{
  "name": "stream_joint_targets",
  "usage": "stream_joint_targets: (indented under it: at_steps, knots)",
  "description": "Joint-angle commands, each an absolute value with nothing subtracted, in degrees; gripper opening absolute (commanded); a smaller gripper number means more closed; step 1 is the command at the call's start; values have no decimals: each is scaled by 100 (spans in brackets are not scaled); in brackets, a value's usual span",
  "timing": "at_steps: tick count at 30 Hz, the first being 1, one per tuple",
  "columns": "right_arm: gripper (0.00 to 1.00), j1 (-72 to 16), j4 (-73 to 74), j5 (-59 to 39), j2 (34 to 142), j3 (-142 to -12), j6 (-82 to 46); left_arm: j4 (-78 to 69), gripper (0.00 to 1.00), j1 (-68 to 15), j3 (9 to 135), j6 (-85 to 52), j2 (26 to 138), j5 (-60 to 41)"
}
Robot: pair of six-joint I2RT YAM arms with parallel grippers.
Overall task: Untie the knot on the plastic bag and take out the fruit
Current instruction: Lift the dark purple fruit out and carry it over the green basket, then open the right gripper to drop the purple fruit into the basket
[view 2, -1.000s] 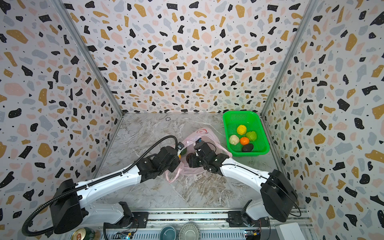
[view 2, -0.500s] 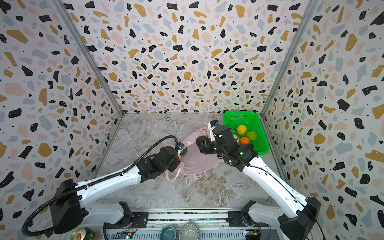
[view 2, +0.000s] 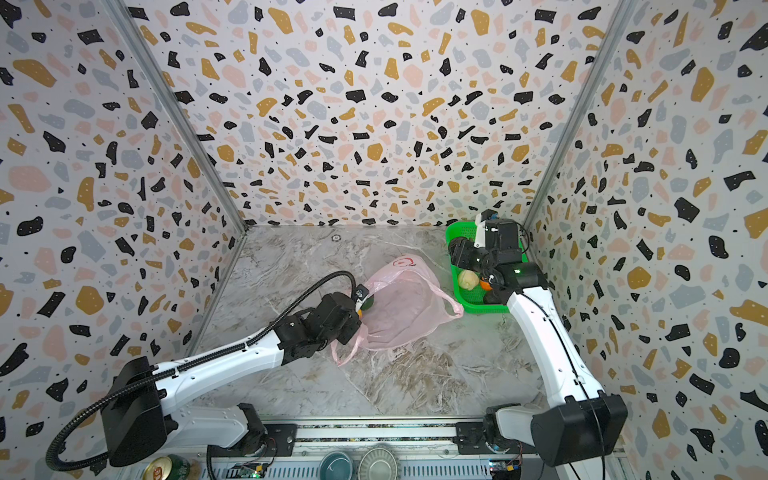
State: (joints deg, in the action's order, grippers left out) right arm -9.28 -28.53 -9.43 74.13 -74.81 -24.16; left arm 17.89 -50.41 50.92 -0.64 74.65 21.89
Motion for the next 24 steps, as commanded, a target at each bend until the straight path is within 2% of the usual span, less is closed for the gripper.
stream_joint_targets:
  at_steps: [1, 8, 18, 21, 24]
  knots:
    - [47, -582, -2217, -1030, 7606, -7061, -2268, 1591, 0, -5027, 5098, -141, 7488, 2177]
    - [47, -39, -1006, -1075, 8831, -6749, -2300, 1537, 0, -5029, 5019, -73, 7501, 2127]
    - [47, 68, -539, -875, 10725, -7716, -2246, 1622, 0, -5033, 5099, -110, 7529, 2041]
    - [52, 64, -582, -791, 11001, -7961, -2244, 1651, 0, -5028, 5077, -162, 7493, 2045]
    - [65, 66, -716, -743, 11167, -8154, -2221, 1610, 0, -5027, 5045, -183, 7442, 2055]
